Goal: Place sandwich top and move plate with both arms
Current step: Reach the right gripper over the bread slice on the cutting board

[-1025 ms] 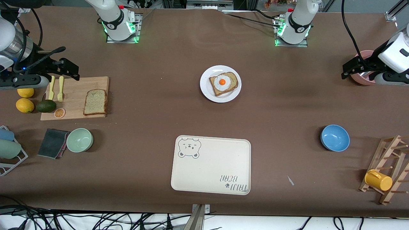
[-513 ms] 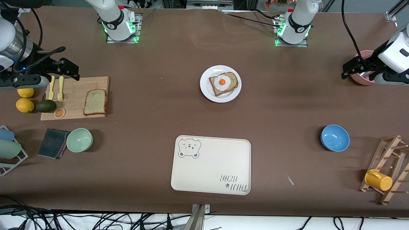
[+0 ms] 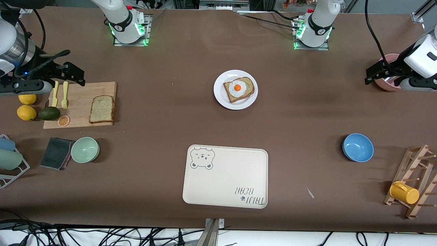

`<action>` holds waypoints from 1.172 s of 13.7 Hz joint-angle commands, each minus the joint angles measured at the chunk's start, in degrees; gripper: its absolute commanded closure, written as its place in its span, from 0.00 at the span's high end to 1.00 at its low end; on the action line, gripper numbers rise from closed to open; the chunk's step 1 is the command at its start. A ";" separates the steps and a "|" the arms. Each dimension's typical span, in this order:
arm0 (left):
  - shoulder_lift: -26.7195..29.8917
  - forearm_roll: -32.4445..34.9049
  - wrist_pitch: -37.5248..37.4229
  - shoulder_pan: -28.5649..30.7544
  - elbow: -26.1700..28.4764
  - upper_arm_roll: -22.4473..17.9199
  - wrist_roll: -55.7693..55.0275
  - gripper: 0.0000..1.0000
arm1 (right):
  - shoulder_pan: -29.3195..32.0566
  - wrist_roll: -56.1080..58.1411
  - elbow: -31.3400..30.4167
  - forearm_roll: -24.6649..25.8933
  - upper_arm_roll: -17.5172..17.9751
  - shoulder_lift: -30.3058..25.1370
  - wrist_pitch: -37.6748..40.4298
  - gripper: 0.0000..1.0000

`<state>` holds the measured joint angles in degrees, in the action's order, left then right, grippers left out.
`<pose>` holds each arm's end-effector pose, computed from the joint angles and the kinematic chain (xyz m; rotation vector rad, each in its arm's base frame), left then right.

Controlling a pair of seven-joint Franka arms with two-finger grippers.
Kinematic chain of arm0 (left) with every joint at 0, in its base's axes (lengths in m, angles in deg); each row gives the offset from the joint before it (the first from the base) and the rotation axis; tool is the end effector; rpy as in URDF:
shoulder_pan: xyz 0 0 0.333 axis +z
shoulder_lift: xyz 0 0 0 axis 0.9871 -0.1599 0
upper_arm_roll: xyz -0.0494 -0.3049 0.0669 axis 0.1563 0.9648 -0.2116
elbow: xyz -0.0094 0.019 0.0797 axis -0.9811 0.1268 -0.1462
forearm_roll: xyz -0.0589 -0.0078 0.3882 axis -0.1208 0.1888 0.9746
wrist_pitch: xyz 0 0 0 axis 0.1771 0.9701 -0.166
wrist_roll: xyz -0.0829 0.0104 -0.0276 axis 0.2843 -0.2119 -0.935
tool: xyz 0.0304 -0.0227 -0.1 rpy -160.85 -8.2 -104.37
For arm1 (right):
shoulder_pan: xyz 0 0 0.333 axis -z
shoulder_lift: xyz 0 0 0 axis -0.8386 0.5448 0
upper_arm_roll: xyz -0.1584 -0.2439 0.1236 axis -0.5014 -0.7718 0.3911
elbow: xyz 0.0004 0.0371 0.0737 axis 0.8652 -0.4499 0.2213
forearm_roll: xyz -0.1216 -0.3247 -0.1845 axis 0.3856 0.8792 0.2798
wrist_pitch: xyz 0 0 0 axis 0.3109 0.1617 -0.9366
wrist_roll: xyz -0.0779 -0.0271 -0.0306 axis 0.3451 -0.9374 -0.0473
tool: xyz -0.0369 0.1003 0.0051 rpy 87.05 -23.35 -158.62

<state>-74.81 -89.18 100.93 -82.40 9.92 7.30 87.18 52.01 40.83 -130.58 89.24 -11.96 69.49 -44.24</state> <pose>0.5370 -0.0037 0.5932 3.1262 -0.0450 -0.0897 0.5614 0.0681 0.5970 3.1372 0.1107 -0.0909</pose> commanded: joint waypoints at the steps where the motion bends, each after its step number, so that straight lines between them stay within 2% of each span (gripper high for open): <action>1: 0.46 -1.33 -0.75 0.19 -0.16 -0.11 0.29 1.00 | 0.15 0.61 -2.80 1.35 0.15 0.73 -1.05 1.00; 8: 0.46 -1.33 -0.75 0.19 -0.25 -0.11 0.29 1.00 | 0.15 0.52 -23.18 3.38 -0.02 1.00 -22.21 1.00; 16: 0.46 -1.33 -0.75 0.19 -0.25 -0.11 0.29 1.00 | 0.41 -0.36 -27.94 5.48 -0.37 10.84 -32.59 1.00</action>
<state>-74.81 -89.18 100.91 -82.40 9.92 7.30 87.18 52.08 40.82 -156.87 93.26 -12.47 79.27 -73.92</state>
